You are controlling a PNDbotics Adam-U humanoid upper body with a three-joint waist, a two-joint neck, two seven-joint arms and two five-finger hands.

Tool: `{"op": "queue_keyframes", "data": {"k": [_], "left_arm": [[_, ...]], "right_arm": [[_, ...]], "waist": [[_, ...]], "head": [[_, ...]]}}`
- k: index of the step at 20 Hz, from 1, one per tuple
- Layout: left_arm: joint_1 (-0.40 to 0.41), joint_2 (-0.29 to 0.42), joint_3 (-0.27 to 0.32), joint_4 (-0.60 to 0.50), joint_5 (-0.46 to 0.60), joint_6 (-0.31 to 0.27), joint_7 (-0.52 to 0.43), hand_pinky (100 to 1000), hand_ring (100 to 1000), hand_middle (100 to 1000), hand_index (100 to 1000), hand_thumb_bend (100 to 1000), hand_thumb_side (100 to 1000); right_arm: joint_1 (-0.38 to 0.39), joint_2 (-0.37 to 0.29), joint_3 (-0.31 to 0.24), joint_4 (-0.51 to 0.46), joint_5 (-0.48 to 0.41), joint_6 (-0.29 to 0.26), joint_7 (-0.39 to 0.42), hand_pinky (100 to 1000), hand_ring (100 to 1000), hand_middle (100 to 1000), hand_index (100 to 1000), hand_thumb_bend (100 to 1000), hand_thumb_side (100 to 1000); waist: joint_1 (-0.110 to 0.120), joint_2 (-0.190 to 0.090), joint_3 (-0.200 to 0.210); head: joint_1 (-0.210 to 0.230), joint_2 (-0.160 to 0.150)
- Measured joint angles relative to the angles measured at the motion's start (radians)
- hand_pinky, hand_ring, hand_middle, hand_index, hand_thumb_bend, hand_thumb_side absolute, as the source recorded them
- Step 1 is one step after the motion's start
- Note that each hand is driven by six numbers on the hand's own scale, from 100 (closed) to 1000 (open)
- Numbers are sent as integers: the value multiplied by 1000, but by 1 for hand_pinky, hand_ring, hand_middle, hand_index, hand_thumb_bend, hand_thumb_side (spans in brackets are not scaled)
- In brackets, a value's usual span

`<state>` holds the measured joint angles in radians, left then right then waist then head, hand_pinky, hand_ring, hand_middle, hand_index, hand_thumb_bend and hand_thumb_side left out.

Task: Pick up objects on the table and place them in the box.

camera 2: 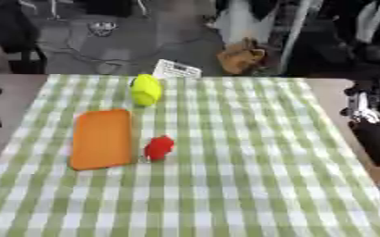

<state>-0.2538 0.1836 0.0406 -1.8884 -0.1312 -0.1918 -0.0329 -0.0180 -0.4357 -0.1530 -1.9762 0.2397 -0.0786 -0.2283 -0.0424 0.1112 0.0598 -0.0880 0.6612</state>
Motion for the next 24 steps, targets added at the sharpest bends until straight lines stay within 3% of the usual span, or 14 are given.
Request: {"op": "queue_keyframes", "data": {"k": [20,24], "left_arm": [[0,0,0,1,0,0,0,359,689,821,774,100,944],[0,0,0,1,0,0,0,359,689,821,774,100,944]], "right_arm": [[0,-1,6,0,0,5,8,495,666,817,795,100,648],[-28,-62,35,0,7,30,68,502,668,814,803,100,584]], "waist": [[0,0,2],[0,0,7]], "head": [[0,0],[-2,0]]}}
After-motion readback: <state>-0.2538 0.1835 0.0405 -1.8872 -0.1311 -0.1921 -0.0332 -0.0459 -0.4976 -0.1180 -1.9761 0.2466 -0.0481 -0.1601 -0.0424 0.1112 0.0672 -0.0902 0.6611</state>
